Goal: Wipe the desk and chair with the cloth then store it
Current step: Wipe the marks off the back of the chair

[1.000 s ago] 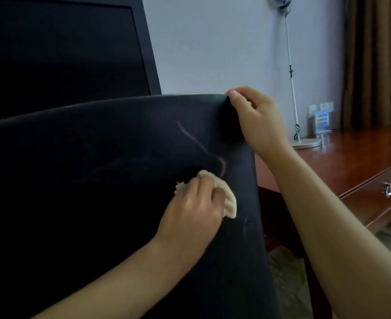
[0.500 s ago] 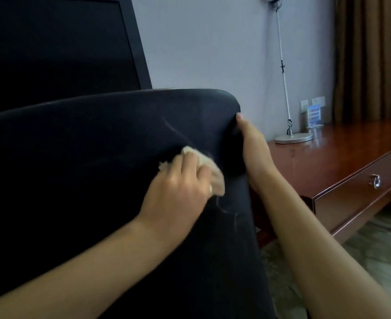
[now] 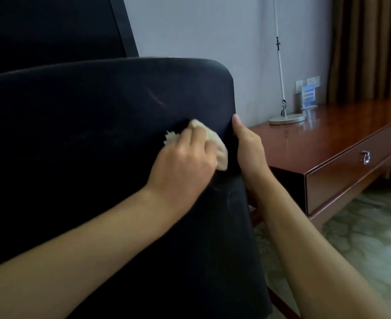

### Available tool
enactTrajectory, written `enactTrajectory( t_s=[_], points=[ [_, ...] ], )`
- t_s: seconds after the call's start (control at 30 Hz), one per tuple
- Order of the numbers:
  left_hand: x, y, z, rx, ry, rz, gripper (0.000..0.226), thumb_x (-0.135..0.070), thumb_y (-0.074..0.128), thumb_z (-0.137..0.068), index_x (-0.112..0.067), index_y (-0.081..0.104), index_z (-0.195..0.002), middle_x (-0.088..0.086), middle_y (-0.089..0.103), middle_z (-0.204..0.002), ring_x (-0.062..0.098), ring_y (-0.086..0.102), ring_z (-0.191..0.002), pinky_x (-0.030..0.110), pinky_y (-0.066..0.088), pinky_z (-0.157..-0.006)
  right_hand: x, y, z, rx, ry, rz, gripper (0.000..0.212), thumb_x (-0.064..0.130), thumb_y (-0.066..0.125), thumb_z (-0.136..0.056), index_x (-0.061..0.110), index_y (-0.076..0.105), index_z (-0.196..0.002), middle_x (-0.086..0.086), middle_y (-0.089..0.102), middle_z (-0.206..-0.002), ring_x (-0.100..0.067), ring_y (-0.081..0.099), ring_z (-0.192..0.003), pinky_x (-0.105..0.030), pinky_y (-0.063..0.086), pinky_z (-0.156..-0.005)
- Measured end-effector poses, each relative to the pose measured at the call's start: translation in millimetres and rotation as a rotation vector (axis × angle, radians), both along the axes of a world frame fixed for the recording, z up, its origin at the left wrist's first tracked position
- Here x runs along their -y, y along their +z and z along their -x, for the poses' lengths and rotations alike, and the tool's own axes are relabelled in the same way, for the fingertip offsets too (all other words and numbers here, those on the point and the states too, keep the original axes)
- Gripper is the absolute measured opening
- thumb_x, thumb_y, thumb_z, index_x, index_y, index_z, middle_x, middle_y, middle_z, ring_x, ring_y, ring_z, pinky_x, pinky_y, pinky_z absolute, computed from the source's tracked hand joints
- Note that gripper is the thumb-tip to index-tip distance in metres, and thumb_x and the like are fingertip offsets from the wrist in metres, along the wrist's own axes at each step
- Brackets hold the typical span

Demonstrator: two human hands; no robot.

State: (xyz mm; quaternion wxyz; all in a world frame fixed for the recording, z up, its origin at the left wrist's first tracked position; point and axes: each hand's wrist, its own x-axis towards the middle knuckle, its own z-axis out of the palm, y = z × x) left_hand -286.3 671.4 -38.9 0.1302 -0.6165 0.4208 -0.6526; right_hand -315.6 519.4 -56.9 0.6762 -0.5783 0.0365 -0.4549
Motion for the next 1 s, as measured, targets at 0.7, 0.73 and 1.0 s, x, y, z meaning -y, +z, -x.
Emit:
enactTrajectory(
  t_s=[0.7,0.73,1.0],
  points=[
    [-8.5,-45.3,21.2,-0.241,0.072,-0.120,0.017,-0.030,0.074,-0.077,-0.015,0.068,-0.083,0.007,0.063,-0.074,0.019,0.063,-0.060,0.025,0.044,-0.046,-11.4,-4.9,4.4,0.044,0.054,-0.015,0.041,0.046,0.055,-0.098,0.025,0.077,-0.070,0.009,0.072,-0.080,-0.011,0.065,-0.089,-0.031,0.051,-0.087],
    [-10.4,-28.4,20.4,-0.202,0.032,-0.076,0.015,-0.032,0.065,-0.082,-0.018,0.065,-0.078,0.005,0.063,-0.071,0.021,0.063,-0.059,0.026,0.043,-0.047,-10.7,-4.3,5.4,0.070,0.041,-0.026,0.039,0.043,0.055,-0.099,0.022,0.076,-0.073,0.009,0.073,-0.079,-0.009,0.065,-0.087,-0.030,0.051,-0.085],
    [-44.0,71.8,19.5,-0.012,0.202,0.268,0.027,-0.022,0.041,-0.080,-0.021,0.065,-0.067,-0.007,0.056,-0.045,0.011,0.059,-0.040,0.021,0.024,-0.041,-17.4,-4.6,-2.4,0.150,-0.012,-0.046,0.031,0.036,0.053,-0.101,0.021,0.074,-0.084,0.012,0.075,-0.087,-0.004,0.066,-0.091,-0.028,0.051,-0.089]
  ],
)
